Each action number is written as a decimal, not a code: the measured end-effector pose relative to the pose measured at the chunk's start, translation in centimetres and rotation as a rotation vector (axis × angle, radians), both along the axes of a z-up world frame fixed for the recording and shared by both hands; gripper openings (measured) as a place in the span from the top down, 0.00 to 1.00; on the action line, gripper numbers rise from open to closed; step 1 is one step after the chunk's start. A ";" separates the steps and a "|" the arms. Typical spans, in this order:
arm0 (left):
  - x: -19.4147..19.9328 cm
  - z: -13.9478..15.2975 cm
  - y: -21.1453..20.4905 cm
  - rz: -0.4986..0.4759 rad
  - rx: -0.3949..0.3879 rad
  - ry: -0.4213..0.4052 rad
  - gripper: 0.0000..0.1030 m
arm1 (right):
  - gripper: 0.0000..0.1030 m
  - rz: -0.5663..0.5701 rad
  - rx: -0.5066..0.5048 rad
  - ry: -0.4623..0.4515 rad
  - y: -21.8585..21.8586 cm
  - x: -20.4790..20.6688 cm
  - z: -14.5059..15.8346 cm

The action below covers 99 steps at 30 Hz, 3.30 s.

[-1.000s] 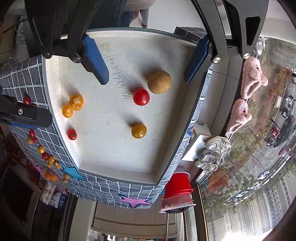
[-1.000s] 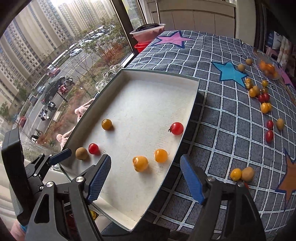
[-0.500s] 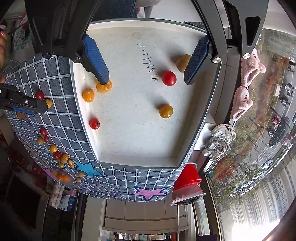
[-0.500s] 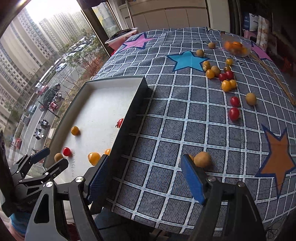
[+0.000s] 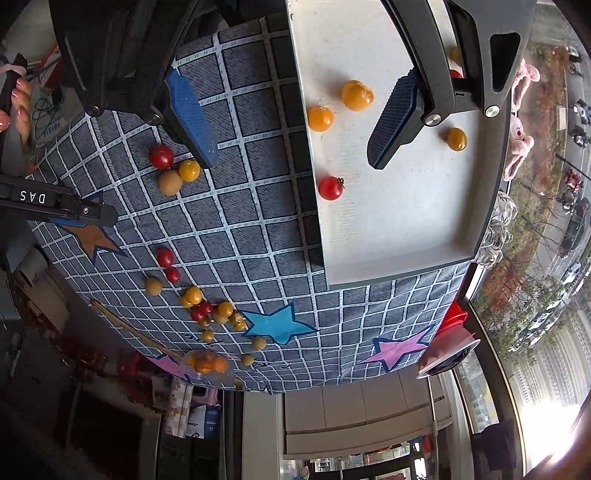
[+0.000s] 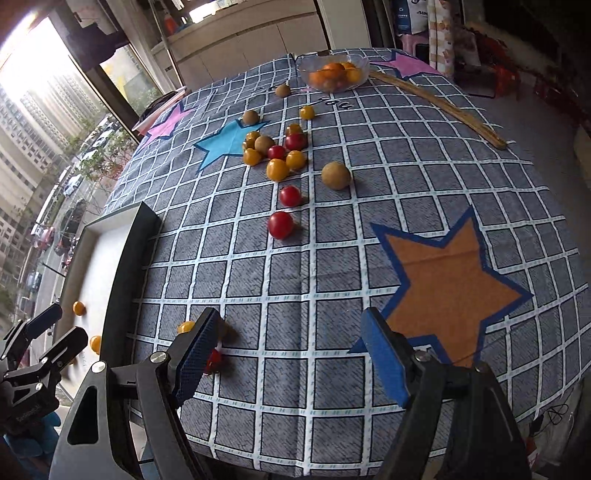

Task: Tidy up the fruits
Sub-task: 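Grasp a yellow tomato with the left tool while the right tool grasps a red tomato, then carry both held tomatoes over the white tray with both tools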

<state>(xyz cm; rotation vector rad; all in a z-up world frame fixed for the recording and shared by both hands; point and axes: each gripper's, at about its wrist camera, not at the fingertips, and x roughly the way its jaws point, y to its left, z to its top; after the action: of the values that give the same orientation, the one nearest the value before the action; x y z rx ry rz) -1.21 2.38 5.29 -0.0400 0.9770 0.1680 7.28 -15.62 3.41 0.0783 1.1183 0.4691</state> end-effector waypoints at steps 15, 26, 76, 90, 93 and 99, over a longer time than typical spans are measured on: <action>2.9 -4.6 -4.4 -0.129 0.077 0.080 0.18 | 0.22 0.038 -0.008 0.009 1.8 1.7 -1.9; 4.6 -6.5 -5.6 -0.166 0.048 0.109 0.18 | 0.22 0.046 -0.089 -0.044 4.5 3.1 -3.0; -2.4 -1.3 -0.5 -0.065 -0.099 -0.034 0.80 | 0.77 0.110 0.027 -0.061 5.1 -1.7 0.4; -7.6 -2.1 7.2 0.131 -0.100 -0.056 0.80 | 0.77 0.265 0.044 -0.072 12.8 -5.5 2.9; -8.3 -2.9 8.4 0.157 -0.110 -0.044 0.80 | 0.77 0.309 0.037 -0.069 15.1 -6.4 2.9; -8.9 -4.3 9.6 0.186 -0.123 -0.019 0.79 | 0.77 0.379 0.031 -0.043 19.0 -7.8 2.3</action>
<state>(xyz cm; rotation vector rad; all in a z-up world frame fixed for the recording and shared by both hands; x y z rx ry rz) -10.11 11.99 0.97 -0.2460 0.9631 0.2780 -0.48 3.37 5.67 -0.1188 1.0857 0.8225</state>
